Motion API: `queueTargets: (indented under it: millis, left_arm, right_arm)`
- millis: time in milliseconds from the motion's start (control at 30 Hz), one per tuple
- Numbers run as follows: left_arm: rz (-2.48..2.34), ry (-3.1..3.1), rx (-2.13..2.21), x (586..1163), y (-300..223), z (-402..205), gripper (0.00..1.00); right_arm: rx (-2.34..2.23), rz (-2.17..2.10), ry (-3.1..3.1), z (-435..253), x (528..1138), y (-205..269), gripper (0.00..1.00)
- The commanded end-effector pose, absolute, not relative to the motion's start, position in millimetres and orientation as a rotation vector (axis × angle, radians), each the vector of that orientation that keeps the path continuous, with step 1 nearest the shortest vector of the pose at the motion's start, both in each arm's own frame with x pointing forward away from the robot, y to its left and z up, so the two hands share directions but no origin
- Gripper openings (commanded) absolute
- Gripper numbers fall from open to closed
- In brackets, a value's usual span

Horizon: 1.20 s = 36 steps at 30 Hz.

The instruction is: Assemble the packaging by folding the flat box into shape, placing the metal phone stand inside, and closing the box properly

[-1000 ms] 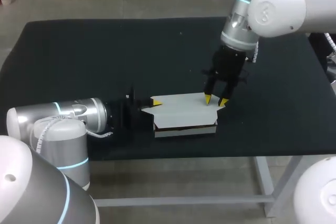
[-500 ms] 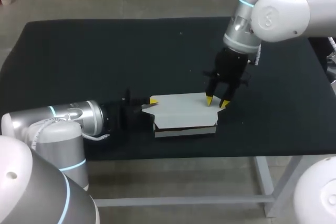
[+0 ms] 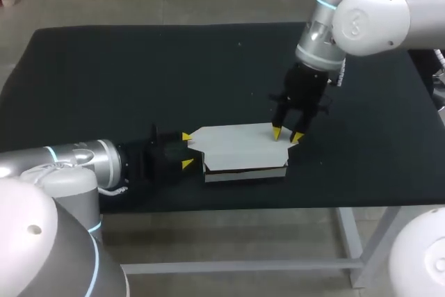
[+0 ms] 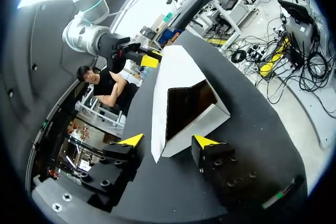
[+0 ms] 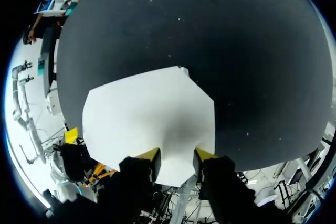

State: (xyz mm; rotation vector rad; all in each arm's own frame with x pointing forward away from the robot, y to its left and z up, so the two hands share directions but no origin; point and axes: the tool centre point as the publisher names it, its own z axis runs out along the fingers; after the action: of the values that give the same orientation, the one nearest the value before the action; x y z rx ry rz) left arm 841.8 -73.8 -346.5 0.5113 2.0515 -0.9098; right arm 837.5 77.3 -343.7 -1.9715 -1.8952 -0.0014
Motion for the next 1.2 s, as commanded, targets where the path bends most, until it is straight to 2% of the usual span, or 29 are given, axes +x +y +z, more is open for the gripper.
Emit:
queueTargets:
  millis: [33,200,633,700,867,967,1200]
  left_arm:
    - [-0.929,2.256,0.59,837,-47,-307,1.0]
    - [-0.751,2.548,0.49,848,-44,-282,1.0]
    - [-0.751,2.548,0.49,848,-44,-282,1.0]
    - [-0.891,2.578,0.454,854,-46,-280,1.0]
    - [-1.059,2.703,0.002,873,-53,-267,1.0]
    - [-1.016,2.702,-0.743,895,-53,-254,1.0]
    - [-1.016,2.702,-0.743,895,-53,-254,1.0]
  right_arm:
    - [-1.973,0.0,-1.899,-343,837,80,0.45]
    - [-1.976,0.002,-1.905,-342,836,82,0.45]
    - [-1.989,0.013,-1.902,-345,834,85,0.45]
    - [-1.99,0.015,-1.901,-345,834,85,0.45]
    - [-1.996,0.021,-1.897,-346,834,86,0.44]
    - [-2.002,0.026,-1.893,-346,834,85,0.44]
    - [-2.018,0.029,-1.883,-346,834,79,0.44]
